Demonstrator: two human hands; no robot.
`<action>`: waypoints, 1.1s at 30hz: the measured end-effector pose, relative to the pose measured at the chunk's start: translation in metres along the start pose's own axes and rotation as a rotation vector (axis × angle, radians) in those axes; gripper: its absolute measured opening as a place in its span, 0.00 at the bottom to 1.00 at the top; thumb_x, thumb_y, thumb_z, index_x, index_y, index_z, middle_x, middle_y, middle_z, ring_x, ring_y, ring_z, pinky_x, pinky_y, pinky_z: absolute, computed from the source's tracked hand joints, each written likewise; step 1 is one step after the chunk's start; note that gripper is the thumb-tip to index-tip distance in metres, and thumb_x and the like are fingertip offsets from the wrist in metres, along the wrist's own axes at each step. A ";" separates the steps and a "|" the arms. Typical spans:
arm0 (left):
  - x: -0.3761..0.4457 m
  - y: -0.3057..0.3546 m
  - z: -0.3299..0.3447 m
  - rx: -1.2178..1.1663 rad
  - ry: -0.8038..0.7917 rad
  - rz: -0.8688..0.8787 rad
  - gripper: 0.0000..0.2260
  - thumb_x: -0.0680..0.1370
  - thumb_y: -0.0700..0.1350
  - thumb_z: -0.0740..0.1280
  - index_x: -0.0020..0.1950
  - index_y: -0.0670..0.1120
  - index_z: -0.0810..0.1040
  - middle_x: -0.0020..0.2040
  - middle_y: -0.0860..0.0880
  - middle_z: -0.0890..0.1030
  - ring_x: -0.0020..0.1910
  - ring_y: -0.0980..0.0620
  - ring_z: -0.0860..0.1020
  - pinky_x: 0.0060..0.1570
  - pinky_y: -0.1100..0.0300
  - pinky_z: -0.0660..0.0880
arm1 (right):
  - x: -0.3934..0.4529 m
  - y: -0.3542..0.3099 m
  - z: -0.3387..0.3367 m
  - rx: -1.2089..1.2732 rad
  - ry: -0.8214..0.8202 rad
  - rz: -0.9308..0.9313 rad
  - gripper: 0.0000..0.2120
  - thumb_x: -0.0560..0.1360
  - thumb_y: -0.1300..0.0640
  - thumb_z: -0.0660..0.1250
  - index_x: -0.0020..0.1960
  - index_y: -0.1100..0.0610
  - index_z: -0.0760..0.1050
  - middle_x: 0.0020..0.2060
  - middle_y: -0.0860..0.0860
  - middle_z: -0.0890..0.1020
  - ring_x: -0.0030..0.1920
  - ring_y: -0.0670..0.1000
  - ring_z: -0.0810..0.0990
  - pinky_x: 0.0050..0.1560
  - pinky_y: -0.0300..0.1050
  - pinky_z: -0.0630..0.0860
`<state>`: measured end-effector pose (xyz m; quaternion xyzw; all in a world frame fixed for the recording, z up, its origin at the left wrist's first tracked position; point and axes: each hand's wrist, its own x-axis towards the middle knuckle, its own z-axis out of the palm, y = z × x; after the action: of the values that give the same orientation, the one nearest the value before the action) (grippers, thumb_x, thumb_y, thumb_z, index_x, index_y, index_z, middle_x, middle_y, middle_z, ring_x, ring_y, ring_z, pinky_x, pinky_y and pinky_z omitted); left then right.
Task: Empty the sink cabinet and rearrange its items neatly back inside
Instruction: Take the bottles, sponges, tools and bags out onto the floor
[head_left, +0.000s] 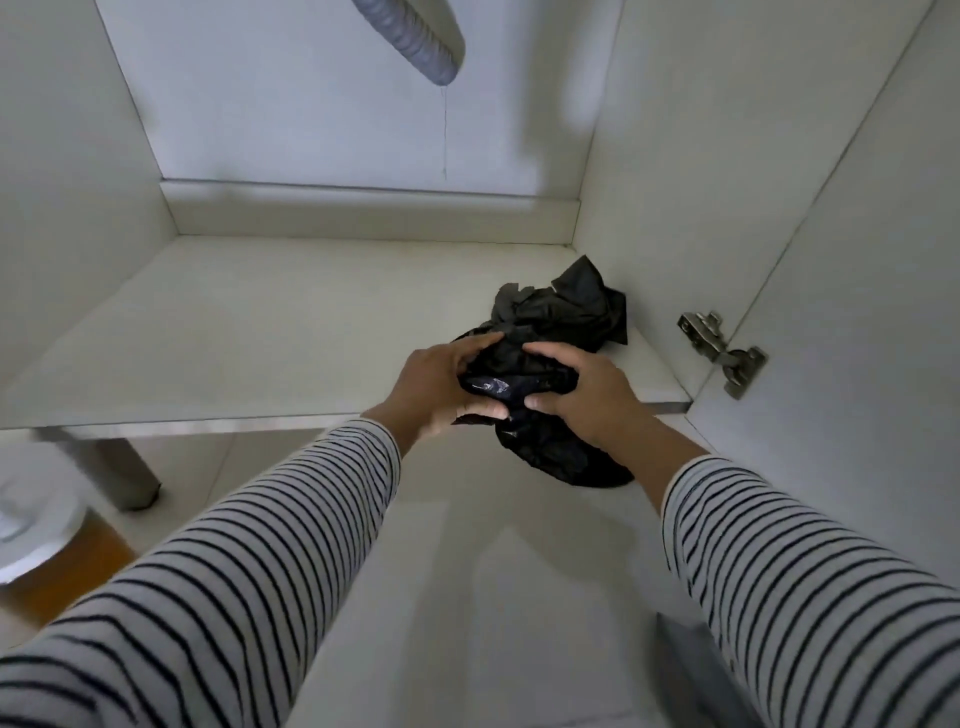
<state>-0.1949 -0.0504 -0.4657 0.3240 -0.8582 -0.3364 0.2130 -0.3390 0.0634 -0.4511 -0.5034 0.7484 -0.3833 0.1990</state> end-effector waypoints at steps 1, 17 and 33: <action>-0.018 0.012 0.001 0.019 0.002 -0.010 0.39 0.61 0.46 0.80 0.70 0.56 0.69 0.62 0.50 0.79 0.63 0.54 0.75 0.60 0.71 0.64 | -0.018 -0.001 -0.003 0.015 -0.009 0.007 0.27 0.70 0.62 0.73 0.66 0.47 0.73 0.64 0.47 0.76 0.64 0.48 0.72 0.60 0.36 0.65; -0.262 0.052 0.093 0.247 -0.161 -0.421 0.36 0.64 0.53 0.78 0.70 0.57 0.68 0.67 0.50 0.75 0.66 0.50 0.73 0.63 0.63 0.65 | -0.241 0.059 0.025 -0.002 -0.433 0.059 0.27 0.71 0.58 0.73 0.68 0.48 0.71 0.67 0.49 0.74 0.68 0.52 0.71 0.64 0.40 0.65; -0.316 0.014 0.053 0.442 -0.502 -0.688 0.32 0.74 0.60 0.66 0.74 0.52 0.61 0.67 0.47 0.73 0.66 0.47 0.72 0.68 0.52 0.66 | -0.227 0.052 0.054 -0.526 -0.757 0.095 0.31 0.71 0.51 0.71 0.71 0.49 0.66 0.72 0.53 0.66 0.68 0.56 0.70 0.67 0.53 0.69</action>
<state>-0.0111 0.2017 -0.5381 0.5355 -0.7771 -0.2645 -0.1985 -0.2393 0.2593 -0.5453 -0.6064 0.7172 0.0398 0.3410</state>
